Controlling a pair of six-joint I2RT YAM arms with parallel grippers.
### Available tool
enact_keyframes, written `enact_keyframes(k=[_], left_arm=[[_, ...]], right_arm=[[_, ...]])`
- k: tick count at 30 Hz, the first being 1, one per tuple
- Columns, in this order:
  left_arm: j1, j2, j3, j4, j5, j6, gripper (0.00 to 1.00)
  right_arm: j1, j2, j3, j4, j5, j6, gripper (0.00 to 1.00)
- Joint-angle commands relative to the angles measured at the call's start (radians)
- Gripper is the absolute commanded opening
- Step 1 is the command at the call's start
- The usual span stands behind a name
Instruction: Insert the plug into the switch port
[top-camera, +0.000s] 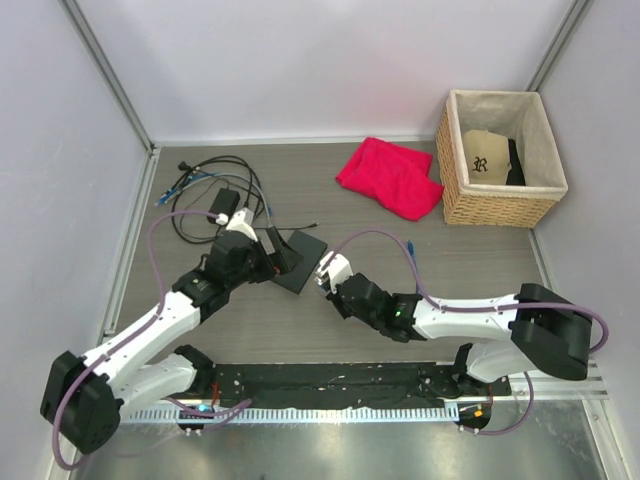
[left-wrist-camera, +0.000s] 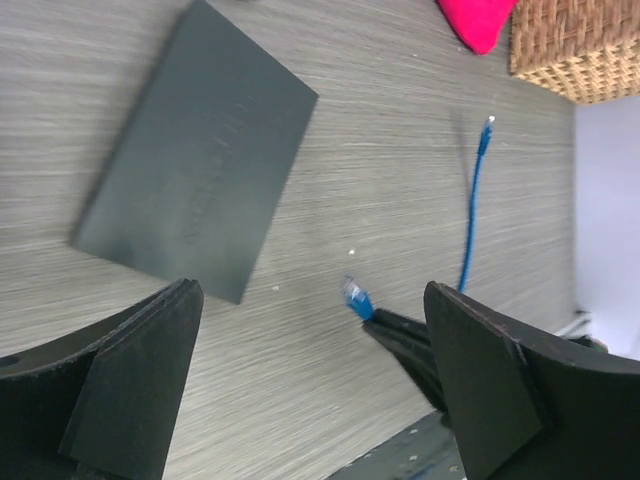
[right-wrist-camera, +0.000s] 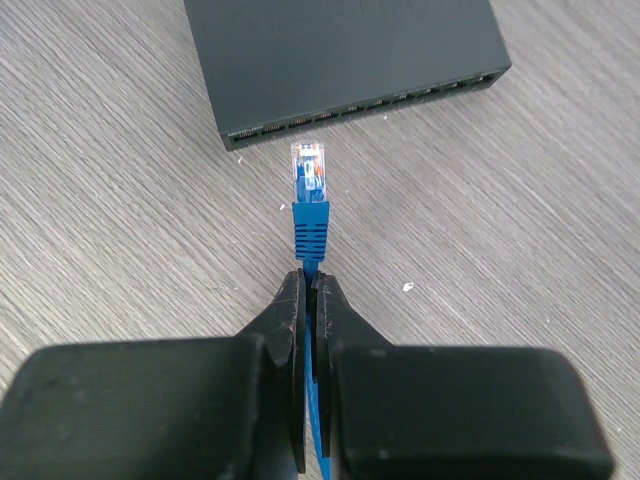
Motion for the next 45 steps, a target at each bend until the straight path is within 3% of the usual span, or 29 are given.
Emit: enact_keyframes(k=[1, 11, 21, 31, 37, 41, 45], left_arm=[[-0.031, 0.066, -0.025, 0.262, 0.068, -0.116, 0.96], [-0.089, 0.252, -0.018, 0.433, 0.058, -0.137, 0.77], [-0.126, 0.276, -0.046, 0.477, 0.060, -0.179, 0.47], [-0.152, 0.278, -0.063, 0.482, 0.034, -0.188, 0.42], [-0.157, 0.269, -0.060, 0.488, 0.032, -0.189, 0.24], [-0.160, 0.264, -0.064, 0.491, 0.031, -0.189, 0.02], [-0.160, 0.256, -0.078, 0.506, 0.028, -0.197, 0.00]], right_arm=[[-0.004, -0.070, -0.041, 0.180, 0.012, -0.029, 0.01], [-0.039, -0.142, -0.094, 0.237, -0.068, 0.006, 0.01], [-0.082, -0.158, -0.122, 0.263, -0.104, 0.044, 0.01], [-0.090, -0.173, -0.133, 0.281, -0.123, 0.063, 0.01], [-0.093, -0.187, -0.140, 0.280, -0.126, 0.071, 0.01], [-0.097, -0.182, -0.139, 0.283, -0.147, 0.074, 0.01], [-0.117, -0.193, -0.153, 0.312, -0.173, 0.083, 0.06]])
